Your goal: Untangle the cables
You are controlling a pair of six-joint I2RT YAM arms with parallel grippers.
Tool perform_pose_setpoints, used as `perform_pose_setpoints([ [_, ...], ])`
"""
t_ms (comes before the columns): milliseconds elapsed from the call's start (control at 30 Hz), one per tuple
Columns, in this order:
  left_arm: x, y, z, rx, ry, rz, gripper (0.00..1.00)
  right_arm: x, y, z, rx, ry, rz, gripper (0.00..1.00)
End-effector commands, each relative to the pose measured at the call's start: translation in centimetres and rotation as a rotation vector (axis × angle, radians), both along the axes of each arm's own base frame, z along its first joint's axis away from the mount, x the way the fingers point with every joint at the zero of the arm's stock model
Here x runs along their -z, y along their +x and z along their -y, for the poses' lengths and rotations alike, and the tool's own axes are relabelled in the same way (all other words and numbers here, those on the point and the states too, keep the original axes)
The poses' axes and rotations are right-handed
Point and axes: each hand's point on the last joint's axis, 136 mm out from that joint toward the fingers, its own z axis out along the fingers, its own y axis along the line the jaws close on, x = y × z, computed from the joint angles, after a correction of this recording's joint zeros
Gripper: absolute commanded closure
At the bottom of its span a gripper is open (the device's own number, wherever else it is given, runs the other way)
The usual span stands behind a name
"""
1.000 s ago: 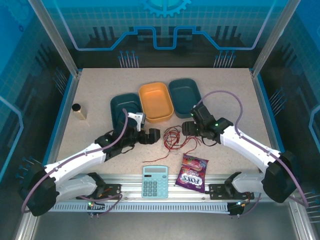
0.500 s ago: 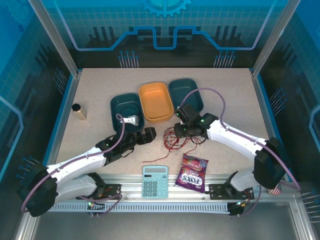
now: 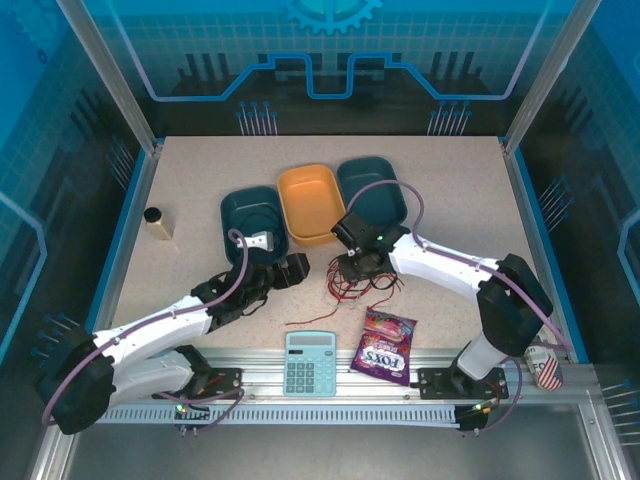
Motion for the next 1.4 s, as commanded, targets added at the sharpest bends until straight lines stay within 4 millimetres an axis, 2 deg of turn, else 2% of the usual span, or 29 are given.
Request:
perform_pose_setpoints([
  [0, -0.1, -0.1, -0.2, -0.016, -0.006, 0.010, 0.01, 0.1, -0.3, -0.1, -0.010, -0.030, -0.014, 0.75],
  [100, -0.1, 0.0, -0.2, -0.016, -0.006, 0.009, 0.01, 0.2, -0.2, -0.2, -0.010, -0.028, -0.012, 0.82],
  [200, -0.1, 0.0, -0.2, -0.016, -0.004, 0.009, 0.01, -0.6, -0.1, -0.4, -0.017, -0.019, 0.012, 0.88],
  [567, -1.0, 0.2, 0.3, 0.011, -0.006, 0.022, 0.01, -6.7, 0.3, 0.4, -0.030, 0.032, 0.194, 0.89],
  [833, -2.6, 0.3, 1.4, 0.074, -0.022, 0.061, 0.01, -11.1, 0.5, 0.4, -0.052, 0.112, 0.311, 0.89],
  [967, -4.1, 0.3, 2.9, 0.156, -0.052, 0.114, 0.01, -13.0, 0.6, 0.7, -0.050, 0.133, 0.362, 0.90],
  [1200, -8.2, -0.3, 6.1, 0.350, -0.134, 0.261, 0.01, -15.7, 0.7, 0.6, -0.061, 0.196, 0.440, 0.90],
  [1367, -11.0, -0.7, 7.5, 0.430, -0.187, 0.346, 0.01, -17.0, 0.7, 0.2, -0.076, 0.249, 0.479, 0.90],
])
